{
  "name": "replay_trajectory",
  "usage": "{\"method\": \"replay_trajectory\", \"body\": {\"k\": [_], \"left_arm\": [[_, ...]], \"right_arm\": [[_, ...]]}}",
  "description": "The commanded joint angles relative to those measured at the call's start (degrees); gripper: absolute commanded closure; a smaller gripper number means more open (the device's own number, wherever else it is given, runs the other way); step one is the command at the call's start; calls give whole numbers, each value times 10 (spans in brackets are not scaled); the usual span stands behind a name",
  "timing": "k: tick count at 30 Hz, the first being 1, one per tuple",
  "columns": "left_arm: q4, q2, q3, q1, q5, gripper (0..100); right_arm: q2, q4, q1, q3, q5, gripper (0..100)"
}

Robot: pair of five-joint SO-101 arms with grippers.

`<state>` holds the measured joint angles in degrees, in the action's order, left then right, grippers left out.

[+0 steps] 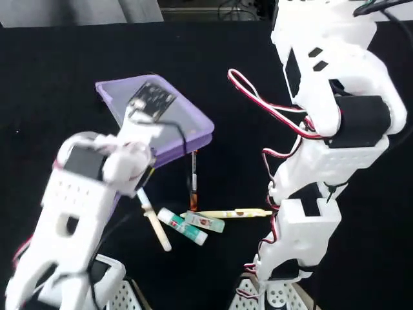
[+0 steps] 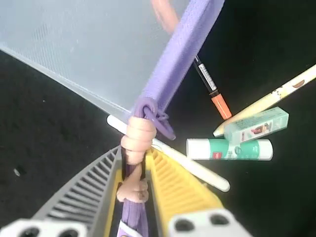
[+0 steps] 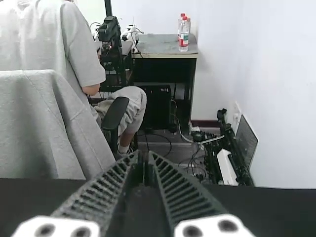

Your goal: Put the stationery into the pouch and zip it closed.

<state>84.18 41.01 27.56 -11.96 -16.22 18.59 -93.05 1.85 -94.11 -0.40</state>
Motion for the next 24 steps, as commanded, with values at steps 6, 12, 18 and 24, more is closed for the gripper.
{"method": "replay_trajectory", "body": {"k": [6, 12, 18, 24], "left_arm": [[-25, 302, 179, 23, 6, 970], [-53, 383, 253, 160, 1, 838], [-112, 441, 298, 189, 4, 771], [-152, 537, 283, 189, 64, 771]], "right_arm": [[-26, -49, 33, -15, 3, 982], [-27, -82, 55, 15, 3, 890], [-44, -82, 58, 95, 3, 819], [-101, -82, 58, 138, 3, 841]]}}
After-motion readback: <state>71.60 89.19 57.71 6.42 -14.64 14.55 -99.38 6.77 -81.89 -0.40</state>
